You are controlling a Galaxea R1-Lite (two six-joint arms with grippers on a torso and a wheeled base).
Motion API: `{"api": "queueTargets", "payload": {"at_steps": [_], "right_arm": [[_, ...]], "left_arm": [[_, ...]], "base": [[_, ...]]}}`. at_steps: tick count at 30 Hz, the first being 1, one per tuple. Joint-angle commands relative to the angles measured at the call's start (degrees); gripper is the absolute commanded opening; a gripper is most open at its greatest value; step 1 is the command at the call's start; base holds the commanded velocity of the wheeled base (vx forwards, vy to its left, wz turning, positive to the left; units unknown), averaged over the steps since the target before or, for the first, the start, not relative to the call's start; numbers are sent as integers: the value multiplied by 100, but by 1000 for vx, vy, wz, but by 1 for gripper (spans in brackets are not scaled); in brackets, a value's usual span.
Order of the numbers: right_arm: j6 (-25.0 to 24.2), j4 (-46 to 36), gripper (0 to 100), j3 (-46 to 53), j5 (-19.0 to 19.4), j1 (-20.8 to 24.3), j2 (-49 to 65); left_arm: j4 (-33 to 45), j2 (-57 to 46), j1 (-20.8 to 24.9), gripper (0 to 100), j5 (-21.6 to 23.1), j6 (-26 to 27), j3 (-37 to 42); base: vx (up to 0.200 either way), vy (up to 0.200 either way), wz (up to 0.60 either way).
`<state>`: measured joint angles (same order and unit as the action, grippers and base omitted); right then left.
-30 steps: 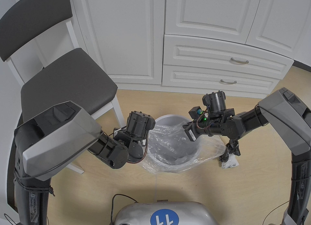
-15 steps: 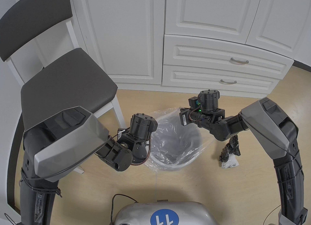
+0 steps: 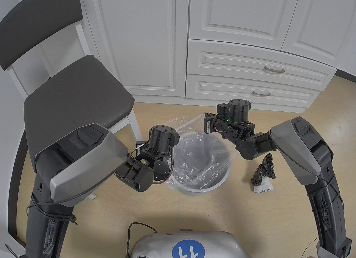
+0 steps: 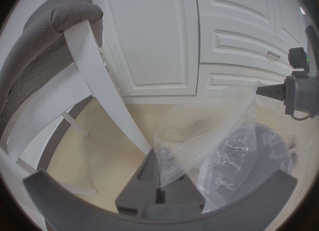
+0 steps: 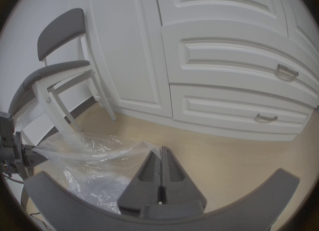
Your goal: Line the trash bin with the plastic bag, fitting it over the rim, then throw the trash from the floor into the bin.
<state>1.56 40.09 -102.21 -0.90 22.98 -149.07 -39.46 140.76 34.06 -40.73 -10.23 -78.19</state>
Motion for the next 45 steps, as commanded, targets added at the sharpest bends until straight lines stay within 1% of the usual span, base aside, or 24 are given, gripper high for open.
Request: {"api": "queueTargets", "payload": {"at_steps": [1, 2, 3, 6, 7, 9, 10, 14, 17, 18, 19, 20, 21, 22, 23, 25, 26, 30, 35, 36, 37, 41, 42, 45], "right_arm": [[-7, 25, 0, -45, -50, 5, -52], [-7, 25, 0, 34, -50, 5, -35], [2, 16, 100, 175, -50, -4, 27], [37, -177, 100, 781, -42, 5, 405], [37, -177, 100, 781, -42, 5, 405], [64, -564, 100, 1308, -42, 5, 941], [64, -564, 100, 1308, -42, 5, 941], [46, -670, 100, 1792, -50, -30, 1600], [29, -678, 100, 2029, -130, -30, 1846], [29, -678, 100, 2258, -393, -30, 2013], [29, -678, 100, 2258, -393, -30, 2013], [-77, -643, 100, 2600, -824, -4, 2189], [-77, -643, 100, 2600, -824, -4, 2189], [-332, -634, 100, 2847, -1008, 31, 2294], [-587, -634, 100, 3022, -1088, 58, 2365], [-947, -661, 100, 3224, -1123, 93, 2479], [-1211, -661, 100, 3339, -1131, 119, 2532], [-1808, -617, 100, 3471, -1140, 128, 2479], [-2160, -591, 100, 3682, -1140, 189, 2523], [-2239, -591, 100, 3840, -1140, 286, 2646], [-2230, -608, 100, 3945, -1149, 348, 2734], [-2134, -670, 100, 4156, -1193, 506, 2910], [-1993, -670, 100, 4262, -1290, 611, 3033], [-1844, -661, 100, 4411, -1439, 787, 3147]], "left_arm": [[-71, 118, -22, 0, -23, 12, -56], [-71, 100, -22, 0, -14, 12, -30], [-71, 91, -13, 0, -14, 12, -12], [-62, 56, 13, 0, -23, 21, 67], [-62, 56, 13, 0, -23, 21, 67], [-53, -84, 39, 0, -14, 38, 243], [-53, -84, 39, 0, -14, 38, 243], [-18, -366, 118, 0, 12, 38, 489], [-18, -497, 127, 0, 39, 47, 594], [-18, -550, 136, 0, 47, 47, 630], [-18, -550, 136, 0, 47, 47, 630], [-27, -647, 110, 0, 83, 38, 682], [-27, -647, 110, 0, 83, 38, 682], [-27, -787, 83, 0, 232, 30, 770], [-18, -919, 66, 0, 373, 21, 867], [0, -1121, 48, 0, 575, 12, 1043], [9, -1218, 48, 0, 654, 12, 1166], [132, -1148, 48, 0, 672, 56, 1271], [176, -805, 74, 0, 672, 56, 1280], [237, -787, 101, 0, 672, 65, 1289], [334, -796, 101, 100, 672, 65, 1280], [668, -884, 101, 100, 672, 65, 1280], [747, -946, 92, 100, 672, 65, 1289], [756, -998, 92, 100, 654, 74, 1298]], "base": [[0, 0, 0], [0, 0, 0], [0, 0, 0], [0, 0, 0], [0, 0, 0], [0, 0, 0], [0, 0, 0], [0, 0, 0], [0, 0, 0], [0, 0, 0], [0, 0, 0], [0, 0, 0], [0, 0, 0], [0, 0, 0], [0, 0, 0], [0, 0, 0], [0, 0, 0], [0, 0, 0], [0, 0, 0], [0, 0, 0], [0, 0, 0], [0, 0, 0], [0, 0, 0], [0, 0, 0]]}}
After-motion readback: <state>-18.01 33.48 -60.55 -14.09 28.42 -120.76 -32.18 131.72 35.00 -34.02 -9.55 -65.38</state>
